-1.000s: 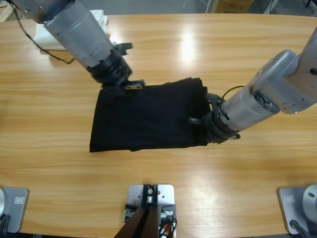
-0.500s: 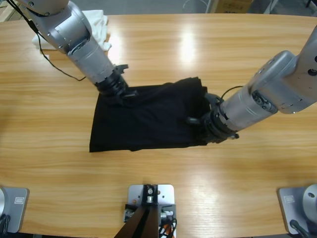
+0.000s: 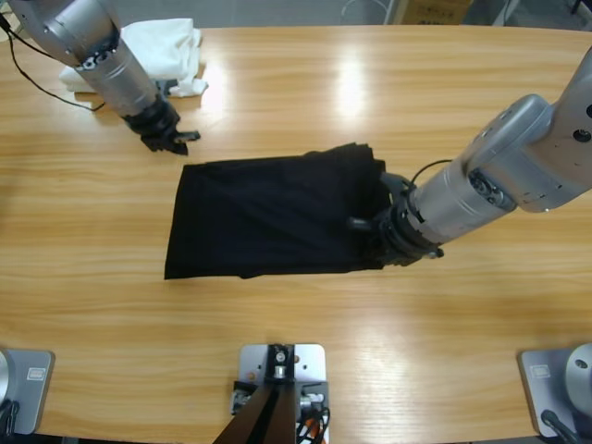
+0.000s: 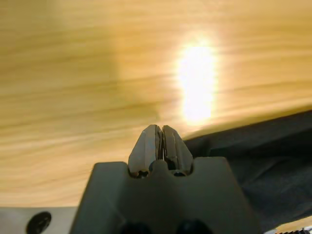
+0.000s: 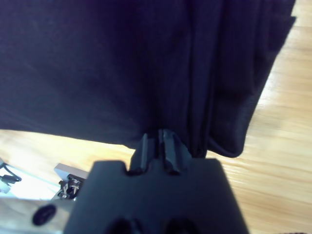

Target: Fold clothes

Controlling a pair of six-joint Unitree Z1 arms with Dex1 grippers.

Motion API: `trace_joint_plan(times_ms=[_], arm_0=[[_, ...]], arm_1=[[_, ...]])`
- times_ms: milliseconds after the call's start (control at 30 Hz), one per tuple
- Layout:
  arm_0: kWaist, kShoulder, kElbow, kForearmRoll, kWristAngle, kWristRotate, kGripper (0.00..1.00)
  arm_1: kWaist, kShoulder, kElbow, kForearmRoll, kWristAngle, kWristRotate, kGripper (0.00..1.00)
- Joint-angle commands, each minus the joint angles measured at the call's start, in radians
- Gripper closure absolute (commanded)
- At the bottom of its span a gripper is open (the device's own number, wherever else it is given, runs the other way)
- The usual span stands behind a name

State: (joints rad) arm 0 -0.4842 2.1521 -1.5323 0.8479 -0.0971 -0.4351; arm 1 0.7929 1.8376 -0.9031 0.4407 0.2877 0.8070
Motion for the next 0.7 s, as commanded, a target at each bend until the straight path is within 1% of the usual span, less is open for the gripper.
trace_joint_plan(times_ms=[33, 133, 167, 233, 300, 367, 400, 467, 600, 700], arm_0=[[0.014, -0.197, 0.056, 0.044, 0.008, 0.005, 1.000], [-0.057, -0.353, 0.126, 0.051, 0.002, 0.003, 1.000], [-0.100, -0.406, 0.164, 0.050, 0.001, 0.000, 1.000], [-0.179, -0.457, 0.234, 0.042, 0.000, -0.002, 1.000], [-0.250, -0.475, 0.373, -0.054, -0.004, -0.024, 1.000], [-0.284, -0.454, 0.491, -0.185, -0.010, -0.049, 1.000], [-0.296, -0.432, 0.521, -0.236, -0.011, -0.054, 1.000], [-0.326, -0.385, 0.527, -0.282, -0.012, -0.056, 1.000], [-0.398, -0.341, 0.509, -0.293, -0.005, -0.087, 1.000], [-0.426, -0.293, 0.531, -0.311, -0.003, -0.096, 1.000]], arm_1=[[0.010, 0.051, 0.043, 0.004, 0.007, -0.003, 1.000], [0.010, -0.005, 0.041, 0.012, -0.004, -0.010, 1.000], [0.011, -0.036, 0.039, 0.022, -0.010, -0.014, 1.000], [0.009, -0.070, 0.013, 0.039, -0.013, -0.021, 1.000], [0.010, -0.076, -0.019, 0.060, -0.012, -0.023, 1.000], [0.010, -0.062, -0.040, 0.076, -0.008, -0.023, 1.000], [0.010, -0.054, -0.043, 0.079, -0.007, -0.023, 1.000], [0.010, -0.043, -0.043, 0.094, -0.007, -0.027, 1.000], [0.010, -0.035, -0.041, 0.104, -0.007, -0.037, 1.000], [0.011, -0.026, -0.044, 0.096, -0.010, -0.035, 1.000]])
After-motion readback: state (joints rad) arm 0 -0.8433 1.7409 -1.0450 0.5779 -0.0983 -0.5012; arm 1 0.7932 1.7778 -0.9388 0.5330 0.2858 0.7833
